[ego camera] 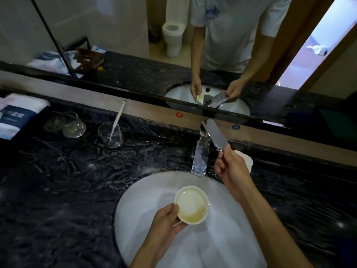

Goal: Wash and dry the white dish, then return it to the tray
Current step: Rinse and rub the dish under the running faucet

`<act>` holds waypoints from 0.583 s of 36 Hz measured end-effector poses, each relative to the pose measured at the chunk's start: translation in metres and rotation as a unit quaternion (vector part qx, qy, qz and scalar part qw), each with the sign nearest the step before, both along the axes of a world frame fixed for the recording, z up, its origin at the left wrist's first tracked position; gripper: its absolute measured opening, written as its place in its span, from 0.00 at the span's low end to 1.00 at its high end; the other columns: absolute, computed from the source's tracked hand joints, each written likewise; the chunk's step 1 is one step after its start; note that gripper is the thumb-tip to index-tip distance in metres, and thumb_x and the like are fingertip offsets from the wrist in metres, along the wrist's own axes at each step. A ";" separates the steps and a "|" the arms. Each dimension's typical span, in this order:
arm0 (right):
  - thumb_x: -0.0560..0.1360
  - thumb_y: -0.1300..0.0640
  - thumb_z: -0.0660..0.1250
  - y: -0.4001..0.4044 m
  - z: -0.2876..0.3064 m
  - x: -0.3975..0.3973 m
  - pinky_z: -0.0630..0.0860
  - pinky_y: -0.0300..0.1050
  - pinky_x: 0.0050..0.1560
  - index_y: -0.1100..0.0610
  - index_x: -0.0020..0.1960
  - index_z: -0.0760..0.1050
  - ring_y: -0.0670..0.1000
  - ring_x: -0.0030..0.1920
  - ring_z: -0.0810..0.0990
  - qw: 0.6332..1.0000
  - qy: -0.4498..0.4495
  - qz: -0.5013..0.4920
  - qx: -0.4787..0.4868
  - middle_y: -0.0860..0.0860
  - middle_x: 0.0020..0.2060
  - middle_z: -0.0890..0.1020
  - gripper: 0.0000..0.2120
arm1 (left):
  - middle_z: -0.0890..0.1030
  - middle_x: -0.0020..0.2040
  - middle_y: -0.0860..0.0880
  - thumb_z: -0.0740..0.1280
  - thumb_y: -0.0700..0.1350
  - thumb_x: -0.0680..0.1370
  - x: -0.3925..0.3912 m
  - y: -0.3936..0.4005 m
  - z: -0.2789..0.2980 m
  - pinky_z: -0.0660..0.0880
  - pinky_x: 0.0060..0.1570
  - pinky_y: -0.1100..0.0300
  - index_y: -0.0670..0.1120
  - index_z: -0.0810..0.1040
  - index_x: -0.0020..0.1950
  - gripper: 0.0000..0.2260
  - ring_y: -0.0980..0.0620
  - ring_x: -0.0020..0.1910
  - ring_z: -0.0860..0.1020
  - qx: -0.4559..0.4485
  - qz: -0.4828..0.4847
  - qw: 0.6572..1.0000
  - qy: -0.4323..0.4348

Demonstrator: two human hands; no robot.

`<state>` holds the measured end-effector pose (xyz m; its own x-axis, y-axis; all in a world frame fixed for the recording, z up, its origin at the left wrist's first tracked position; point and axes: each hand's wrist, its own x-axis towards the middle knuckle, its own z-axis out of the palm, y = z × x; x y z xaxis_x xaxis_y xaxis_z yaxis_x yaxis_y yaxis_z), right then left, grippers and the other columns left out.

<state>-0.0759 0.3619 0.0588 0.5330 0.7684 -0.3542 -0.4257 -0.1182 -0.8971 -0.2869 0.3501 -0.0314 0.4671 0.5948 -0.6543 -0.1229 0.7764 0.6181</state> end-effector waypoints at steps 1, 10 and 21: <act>0.85 0.50 0.53 0.001 -0.004 -0.001 0.64 0.41 0.30 0.58 0.39 0.69 0.46 0.25 0.64 1.000 -0.003 -0.011 0.013 0.48 0.24 0.65 0.19 | 0.84 0.56 0.35 0.59 0.40 0.84 0.002 0.002 -0.002 0.81 0.54 0.48 0.34 0.80 0.57 0.13 0.40 0.57 0.83 0.002 -0.001 1.000 0.001; 0.85 0.53 0.54 0.004 -0.014 0.008 0.64 0.39 0.30 0.58 0.36 0.70 0.46 0.25 0.64 0.997 -0.018 -0.007 0.075 0.47 0.22 0.66 0.20 | 0.83 0.56 0.36 0.59 0.41 0.84 0.017 0.017 -0.020 0.82 0.51 0.52 0.34 0.79 0.58 0.13 0.38 0.58 0.82 0.002 -0.013 1.000 0.012; 0.85 0.51 0.55 0.013 0.014 0.019 0.71 0.41 0.32 0.59 0.39 0.73 0.49 0.28 0.68 0.993 -0.038 0.060 0.096 0.51 0.25 0.69 0.20 | 0.82 0.60 0.34 0.60 0.42 0.84 0.028 0.026 -0.030 0.74 0.64 0.36 0.34 0.77 0.63 0.15 0.35 0.61 0.80 0.009 -0.022 1.000 0.002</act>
<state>-0.0573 0.3751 0.0726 0.4532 0.8774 -0.1578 -0.3488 0.0116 -0.9371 -0.2592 0.3759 -0.0618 0.4894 0.5855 -0.6463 -0.0867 0.7701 0.6320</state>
